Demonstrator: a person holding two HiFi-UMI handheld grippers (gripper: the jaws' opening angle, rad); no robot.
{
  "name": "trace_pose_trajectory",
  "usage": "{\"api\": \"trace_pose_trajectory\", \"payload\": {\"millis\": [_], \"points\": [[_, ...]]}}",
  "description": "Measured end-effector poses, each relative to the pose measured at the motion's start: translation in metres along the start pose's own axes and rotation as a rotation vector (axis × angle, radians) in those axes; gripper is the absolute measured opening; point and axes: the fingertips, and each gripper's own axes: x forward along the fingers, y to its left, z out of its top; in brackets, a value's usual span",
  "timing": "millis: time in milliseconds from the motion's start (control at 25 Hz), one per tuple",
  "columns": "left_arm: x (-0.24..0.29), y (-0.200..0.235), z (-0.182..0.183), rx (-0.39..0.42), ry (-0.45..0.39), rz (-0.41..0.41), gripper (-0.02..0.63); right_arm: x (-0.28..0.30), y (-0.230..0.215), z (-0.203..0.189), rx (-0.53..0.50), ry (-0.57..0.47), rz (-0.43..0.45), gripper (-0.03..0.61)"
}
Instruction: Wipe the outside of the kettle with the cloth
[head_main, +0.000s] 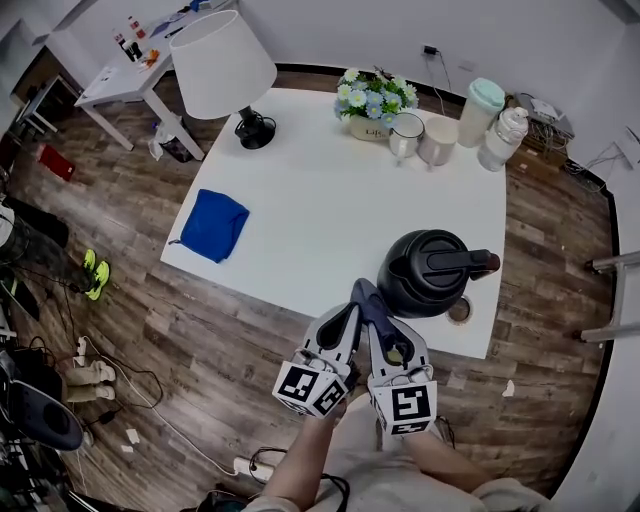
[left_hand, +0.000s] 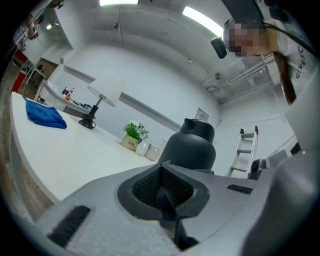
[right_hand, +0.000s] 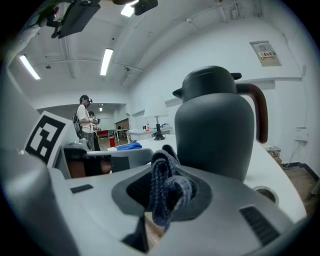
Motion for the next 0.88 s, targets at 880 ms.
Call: {"api": "trace_pose_trajectory", "payload": {"millis": [880], "points": [[0.009,-0.127,0.089,0.079,-0.093,-0.280,0.008,-0.120,-0.124,0.111,-0.106,-0.283,0.105,0.052]]}}
